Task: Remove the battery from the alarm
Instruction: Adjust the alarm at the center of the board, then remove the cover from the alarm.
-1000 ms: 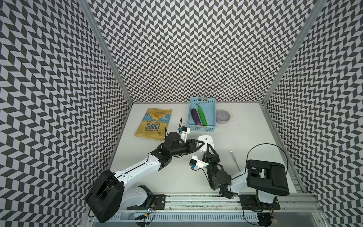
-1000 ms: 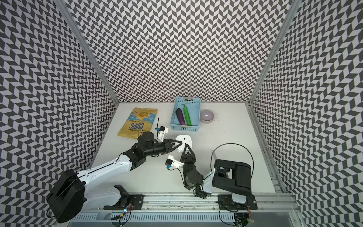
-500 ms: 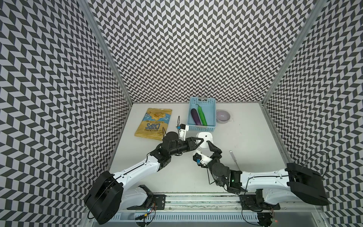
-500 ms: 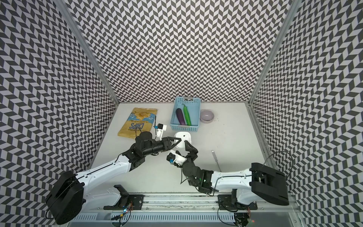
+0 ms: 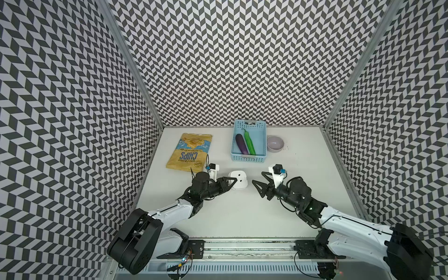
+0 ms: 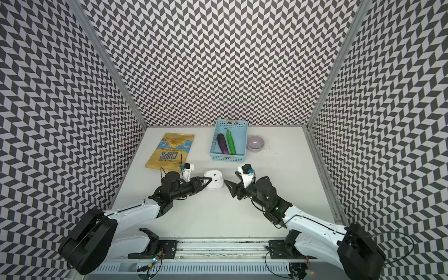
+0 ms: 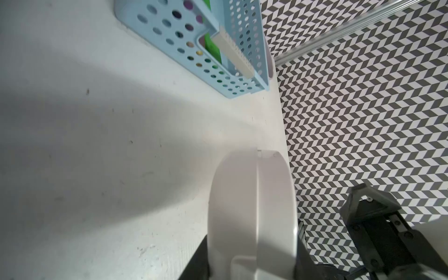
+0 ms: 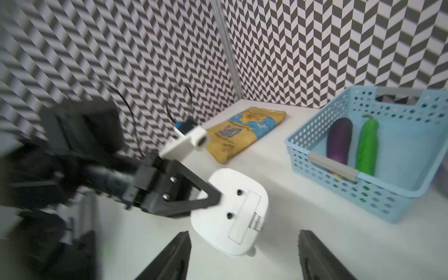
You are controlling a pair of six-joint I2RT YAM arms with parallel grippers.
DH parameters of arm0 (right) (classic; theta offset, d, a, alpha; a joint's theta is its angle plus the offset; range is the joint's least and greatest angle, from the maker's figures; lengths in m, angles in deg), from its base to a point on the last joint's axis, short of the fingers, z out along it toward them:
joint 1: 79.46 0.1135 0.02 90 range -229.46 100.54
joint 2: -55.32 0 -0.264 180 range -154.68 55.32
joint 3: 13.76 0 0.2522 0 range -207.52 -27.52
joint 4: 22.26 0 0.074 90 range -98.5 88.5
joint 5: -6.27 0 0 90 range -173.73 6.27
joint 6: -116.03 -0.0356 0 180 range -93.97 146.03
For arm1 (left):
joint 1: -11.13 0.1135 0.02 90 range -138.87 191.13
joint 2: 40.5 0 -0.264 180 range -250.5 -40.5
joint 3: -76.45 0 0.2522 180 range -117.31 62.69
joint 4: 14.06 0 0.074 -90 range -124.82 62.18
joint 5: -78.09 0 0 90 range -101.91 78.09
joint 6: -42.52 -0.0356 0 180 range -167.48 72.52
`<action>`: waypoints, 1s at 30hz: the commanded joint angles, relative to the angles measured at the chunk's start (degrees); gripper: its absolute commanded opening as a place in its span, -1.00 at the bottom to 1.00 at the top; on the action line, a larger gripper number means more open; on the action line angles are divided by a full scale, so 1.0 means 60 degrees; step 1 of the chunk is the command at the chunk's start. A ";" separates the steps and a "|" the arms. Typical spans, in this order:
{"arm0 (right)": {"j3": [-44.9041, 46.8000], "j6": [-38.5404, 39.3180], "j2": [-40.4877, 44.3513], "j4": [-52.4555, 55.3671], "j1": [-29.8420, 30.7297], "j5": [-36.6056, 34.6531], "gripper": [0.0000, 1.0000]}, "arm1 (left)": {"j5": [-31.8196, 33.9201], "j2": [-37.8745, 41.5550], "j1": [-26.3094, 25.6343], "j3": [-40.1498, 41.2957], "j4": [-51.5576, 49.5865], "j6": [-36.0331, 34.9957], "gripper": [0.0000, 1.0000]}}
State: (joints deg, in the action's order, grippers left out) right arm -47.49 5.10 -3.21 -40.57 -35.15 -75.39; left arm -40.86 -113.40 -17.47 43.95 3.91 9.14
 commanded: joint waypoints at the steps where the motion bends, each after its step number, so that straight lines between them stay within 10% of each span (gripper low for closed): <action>1: 0.0753 -0.4199 -0.0385 -0.2930 -0.0491 0.2389 0.34 | -0.0543 -0.0366 -0.0274 0.0149 0.2199 0.0490 -1.00; 8: 0.1824 -0.6962 -0.1867 -0.5638 -0.0783 0.3044 0.20 | -0.0506 -0.1464 -0.0733 0.0072 0.3149 0.0707 -1.00; 20: 0.1885 -0.7176 -0.4712 -0.7296 -0.1246 0.3151 0.07 | -0.0022 -0.3038 -0.0968 -0.0053 0.3765 0.0876 -1.00; 30: 0.0794 -0.5986 -0.4851 -0.4832 -0.1254 0.2815 0.07 | -0.0049 -0.3296 -0.1135 -0.0040 0.3707 0.0779 -1.00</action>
State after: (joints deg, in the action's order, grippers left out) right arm -39.81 -34.11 -31.97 -72.33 -42.49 -57.49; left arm -41.05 -132.62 -23.72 44.88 22.71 14.15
